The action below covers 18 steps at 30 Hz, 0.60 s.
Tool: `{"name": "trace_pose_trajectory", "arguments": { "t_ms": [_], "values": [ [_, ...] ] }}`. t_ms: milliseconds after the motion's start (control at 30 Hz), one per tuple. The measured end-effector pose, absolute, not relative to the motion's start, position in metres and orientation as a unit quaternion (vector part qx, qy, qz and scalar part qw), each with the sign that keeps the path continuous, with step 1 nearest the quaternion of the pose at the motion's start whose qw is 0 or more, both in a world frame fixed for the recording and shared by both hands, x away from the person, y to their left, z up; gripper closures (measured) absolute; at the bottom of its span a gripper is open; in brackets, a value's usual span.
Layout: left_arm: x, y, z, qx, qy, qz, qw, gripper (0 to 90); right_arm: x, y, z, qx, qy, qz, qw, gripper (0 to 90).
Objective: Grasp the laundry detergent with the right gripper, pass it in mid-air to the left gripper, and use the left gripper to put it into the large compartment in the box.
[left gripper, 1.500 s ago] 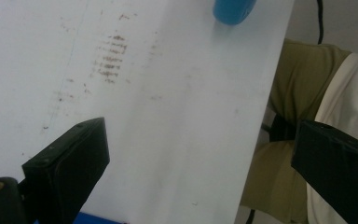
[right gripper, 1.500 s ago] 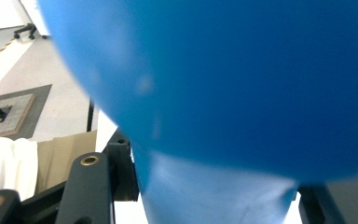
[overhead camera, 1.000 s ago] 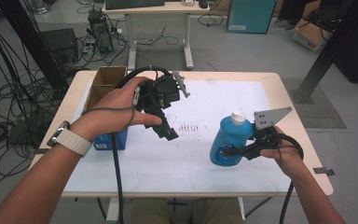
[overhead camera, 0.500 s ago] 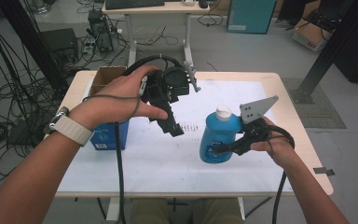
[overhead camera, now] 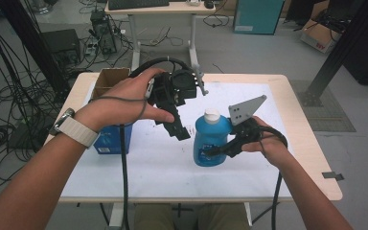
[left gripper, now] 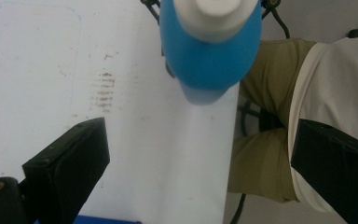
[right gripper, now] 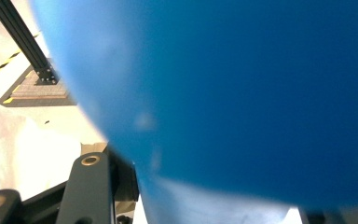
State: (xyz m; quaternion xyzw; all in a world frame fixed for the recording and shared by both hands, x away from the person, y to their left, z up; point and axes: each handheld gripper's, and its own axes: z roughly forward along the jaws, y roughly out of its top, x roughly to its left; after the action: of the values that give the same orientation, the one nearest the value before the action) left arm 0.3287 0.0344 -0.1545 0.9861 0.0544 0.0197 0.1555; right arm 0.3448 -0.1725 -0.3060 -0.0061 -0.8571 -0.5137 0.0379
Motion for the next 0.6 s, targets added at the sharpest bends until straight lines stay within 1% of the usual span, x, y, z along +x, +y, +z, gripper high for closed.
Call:
{"name": "trace_pose_trajectory", "arguments": {
  "t_ms": [367, 600],
  "values": [
    [0.329, 0.029, -0.16, 0.986, 0.049, 0.015, 0.159, 4.7, 0.347, -0.155, -0.308, 0.002, -0.86, -0.509, 0.036, 42.5],
    [0.331, 0.025, -0.163, 0.987, 0.044, 0.019, 0.151, 4.8, 0.348, -0.148, -0.309, 0.008, -0.863, -0.504, 0.036, 42.5]
  ]
}}
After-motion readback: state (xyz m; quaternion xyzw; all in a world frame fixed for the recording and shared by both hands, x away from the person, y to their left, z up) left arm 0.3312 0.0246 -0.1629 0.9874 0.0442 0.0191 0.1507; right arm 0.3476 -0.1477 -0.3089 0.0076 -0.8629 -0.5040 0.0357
